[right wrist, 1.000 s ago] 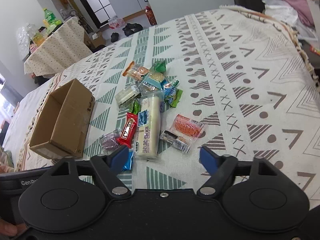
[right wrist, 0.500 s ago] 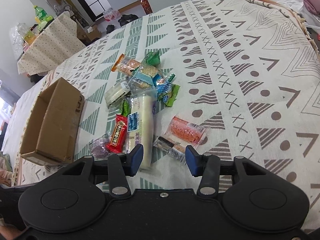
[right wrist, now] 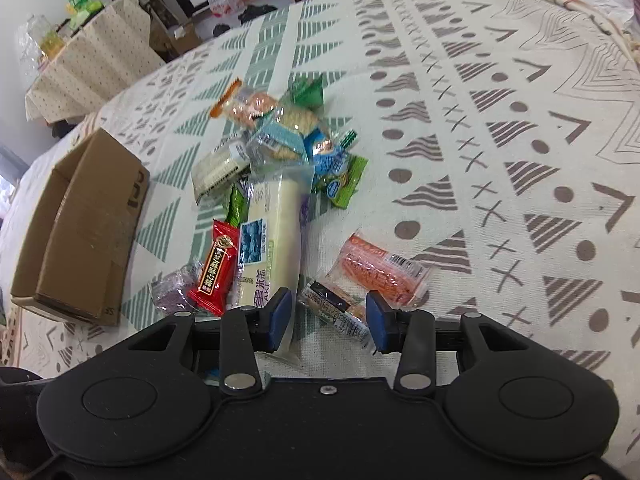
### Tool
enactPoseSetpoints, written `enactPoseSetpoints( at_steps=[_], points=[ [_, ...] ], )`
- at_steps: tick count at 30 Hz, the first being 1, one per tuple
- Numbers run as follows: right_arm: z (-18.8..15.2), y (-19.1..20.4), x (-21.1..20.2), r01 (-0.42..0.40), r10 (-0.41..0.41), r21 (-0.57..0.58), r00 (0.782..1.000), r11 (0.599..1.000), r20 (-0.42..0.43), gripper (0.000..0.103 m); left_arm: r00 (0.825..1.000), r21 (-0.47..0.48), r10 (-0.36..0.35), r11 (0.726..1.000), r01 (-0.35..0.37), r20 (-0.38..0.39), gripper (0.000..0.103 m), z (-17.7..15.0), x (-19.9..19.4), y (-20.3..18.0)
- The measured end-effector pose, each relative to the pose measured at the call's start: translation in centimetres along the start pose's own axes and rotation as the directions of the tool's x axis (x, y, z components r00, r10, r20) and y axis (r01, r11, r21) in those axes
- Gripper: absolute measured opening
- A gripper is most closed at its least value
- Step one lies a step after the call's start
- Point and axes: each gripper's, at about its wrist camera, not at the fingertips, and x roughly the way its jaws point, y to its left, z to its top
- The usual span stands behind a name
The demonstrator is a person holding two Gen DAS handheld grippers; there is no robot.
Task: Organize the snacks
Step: 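Grasp the blue wrapped candy with the left tool while the right tool grasps a clear stick snack, then carry both held snacks over the cardboard box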
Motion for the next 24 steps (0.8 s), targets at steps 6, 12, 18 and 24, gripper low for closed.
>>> enactPoseSetpoints(
  at_steps=[6,12,18,24],
  points=[
    [0.1,0.5,1.2,0.022,-0.023,-0.029,1.0,0.999,-0.018,0.041,0.999,0.0,0.023,1.0,-0.023,0.026,0.029,0.2,-0.7,0.3],
    [-0.6,0.3,2.1,0.015,-0.017,-0.027,0.997,1.0,-0.079,0.024,0.997,0.032,0.039,0.999,-0.041,0.063,0.029,0.2,-1.9,0.2],
    [-0.9,0.3,0.9,0.002,-0.002,-0.011,0.999,1.0,-0.048,0.017,0.995,0.042,0.034,0.998,-0.039,0.094,0.029,0.0,-3.4,0.1],
    [-0.8,0.3,-0.8,-0.025,0.025,0.008,0.999,1.0,0.022,0.017,0.99,0.059,0.038,0.997,-0.047,0.136,0.029,0.0,-5.3,-0.1]
  ],
)
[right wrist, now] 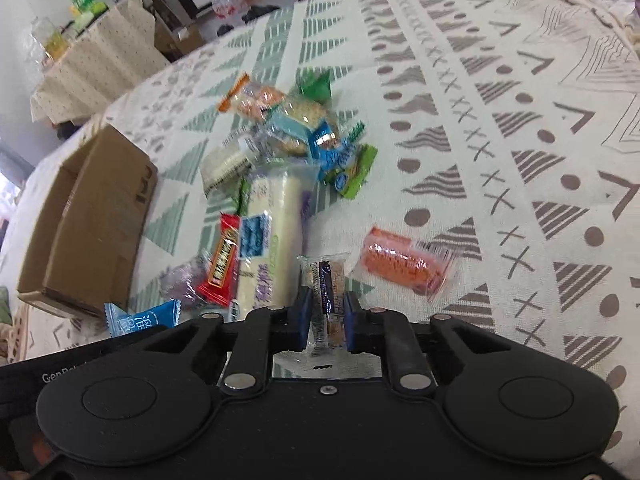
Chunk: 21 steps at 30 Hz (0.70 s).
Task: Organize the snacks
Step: 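Carry both held snacks over the cardboard box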
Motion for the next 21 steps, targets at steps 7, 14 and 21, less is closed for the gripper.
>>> enactPoseSetpoints(
  at_steps=[7,14,21],
  points=[
    [0.1,0.5,-1.7,-0.035,0.035,-0.002,0.997,0.999,0.072,0.017,0.999,0.006,0.017,1.0,-0.017,0.049,0.029,0.3,-2.1,0.1],
    [0.3,1.0,-3.1,-0.098,0.097,-0.002,0.986,0.995,0.134,0.017,0.994,-0.001,0.043,0.999,-0.044,0.096,0.029,0.5,-4.2,0.5],
    [0.6,1.6,-4.2,-0.18,0.179,-0.015,0.965,0.984,0.193,0.017,0.987,-0.015,0.07,0.998,-0.069,0.147,0.029,0.9,-6.1,1.1]
  ],
)
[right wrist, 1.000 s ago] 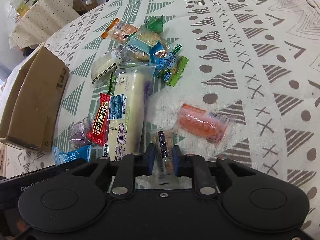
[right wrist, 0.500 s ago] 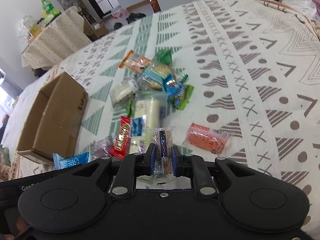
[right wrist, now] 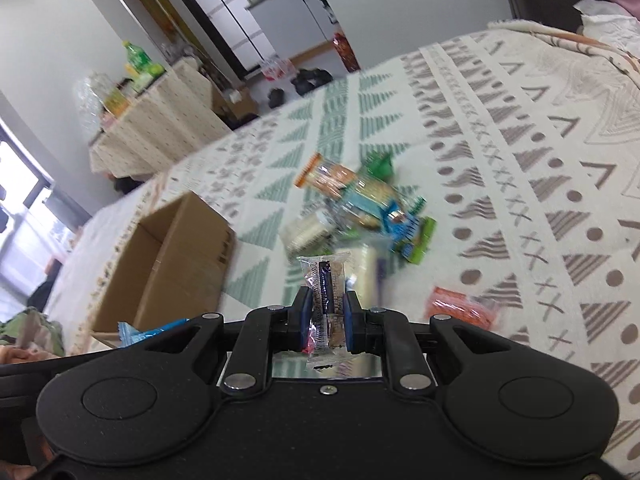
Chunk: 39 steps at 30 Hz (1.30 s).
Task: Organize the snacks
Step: 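Carry both held snacks over the cardboard box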
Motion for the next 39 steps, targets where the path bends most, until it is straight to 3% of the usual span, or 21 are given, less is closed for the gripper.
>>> enactPoseSetpoints(
  at_steps=[24,39],
  points=[
    [1.5,4.1,1.4,-0.21,0.21,-0.011,0.97,0.978,0.125,0.017,0.992,-0.072,0.077,0.995,-0.07,0.1,0.029,2.7,-2.5,4.6],
    [1.1,8.4,4.6,-0.313,0.313,-0.018,0.945,0.95,0.096,0.017,0.989,-0.145,0.108,0.985,-0.092,0.104,0.029,5.3,-1.0,9.8]
  ],
)
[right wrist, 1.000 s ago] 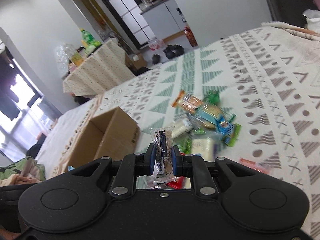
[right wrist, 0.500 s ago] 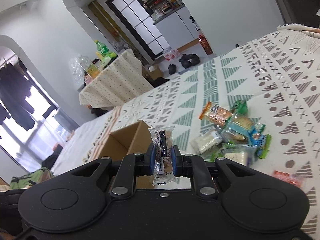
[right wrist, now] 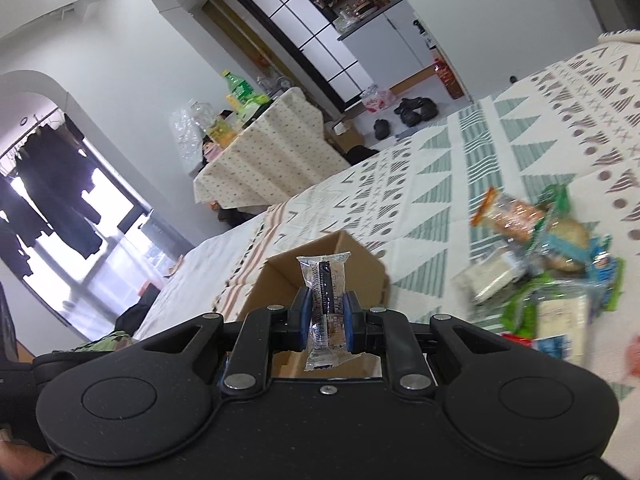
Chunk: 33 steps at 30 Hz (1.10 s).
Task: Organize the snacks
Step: 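Carry both held snacks over the cardboard box, then open the left tool and right tool to drop both snacks into the box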
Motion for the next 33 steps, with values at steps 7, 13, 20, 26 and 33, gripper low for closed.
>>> enactPoseSetpoints(
  at_steps=[7,13,20,26,33],
  points=[
    [-0.3,1.8,2.4,-0.047,0.047,0.001,0.999,0.999,-0.026,0.017,0.999,-0.013,-0.004,1.0,0.004,-0.035,0.029,0.7,2.3,1.6],
    [-0.9,3.0,4.7,-0.074,0.074,0.005,0.996,0.997,-0.052,0.017,0.997,0.003,-0.012,1.0,0.012,-0.07,0.03,0.9,4.1,2.3],
    [-1.6,3.6,6.1,-0.079,0.081,0.02,0.994,0.997,-0.07,0.017,0.997,-0.003,0.007,1.0,-0.008,-0.073,0.032,1.4,4.9,2.9],
    [-1.6,3.8,6.3,-0.083,0.085,0.032,0.993,0.996,-0.078,0.017,0.997,-0.027,0.014,1.0,-0.016,-0.081,0.039,1.8,4.6,3.8],
    [-1.6,3.9,6.3,-0.074,0.079,0.053,0.993,0.996,-0.085,0.038,0.995,-0.029,0.062,0.997,-0.064,-0.077,0.068,1.6,3.6,4.2]
  ],
)
